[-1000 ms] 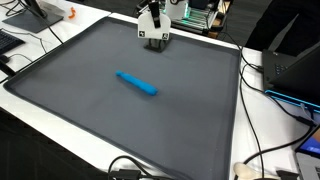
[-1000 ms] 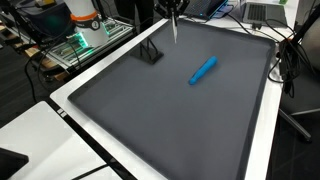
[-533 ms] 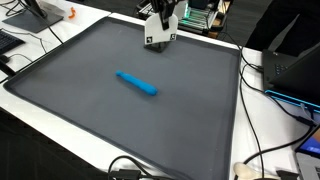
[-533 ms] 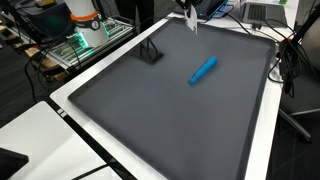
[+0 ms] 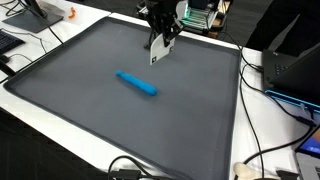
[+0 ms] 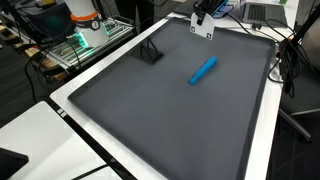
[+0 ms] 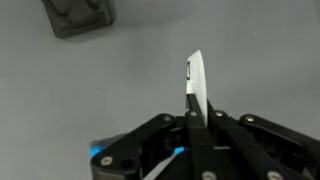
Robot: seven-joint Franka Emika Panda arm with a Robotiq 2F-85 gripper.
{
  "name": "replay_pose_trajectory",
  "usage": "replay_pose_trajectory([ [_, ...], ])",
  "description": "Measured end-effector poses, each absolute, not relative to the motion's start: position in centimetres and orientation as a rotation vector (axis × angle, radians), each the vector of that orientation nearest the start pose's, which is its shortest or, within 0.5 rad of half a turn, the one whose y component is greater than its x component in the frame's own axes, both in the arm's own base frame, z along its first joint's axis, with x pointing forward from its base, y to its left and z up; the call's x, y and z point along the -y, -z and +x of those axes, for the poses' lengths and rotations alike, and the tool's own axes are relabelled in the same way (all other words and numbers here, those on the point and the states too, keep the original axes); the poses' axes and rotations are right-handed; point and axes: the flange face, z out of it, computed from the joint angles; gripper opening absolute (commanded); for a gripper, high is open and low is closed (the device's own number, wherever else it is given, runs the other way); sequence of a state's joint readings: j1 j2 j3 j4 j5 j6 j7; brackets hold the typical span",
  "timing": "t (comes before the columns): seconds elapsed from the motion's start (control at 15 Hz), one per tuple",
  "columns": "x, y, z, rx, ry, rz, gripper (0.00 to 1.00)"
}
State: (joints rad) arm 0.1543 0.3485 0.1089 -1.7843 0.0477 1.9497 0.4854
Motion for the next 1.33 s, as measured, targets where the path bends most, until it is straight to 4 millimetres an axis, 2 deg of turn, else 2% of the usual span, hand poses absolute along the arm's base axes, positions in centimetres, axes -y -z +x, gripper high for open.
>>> replay_pose_trajectory([
  [0.33,-17.2,-33.8,62.7,-0.112,-0.354,-3.207,0.04],
  [0.93,-17.3,-33.5,63.4,-0.086,-0.349,-3.209,0.01],
  [1.33,-17.2,-31.9,64.4,-0.084,-0.283,-3.200,0.01],
])
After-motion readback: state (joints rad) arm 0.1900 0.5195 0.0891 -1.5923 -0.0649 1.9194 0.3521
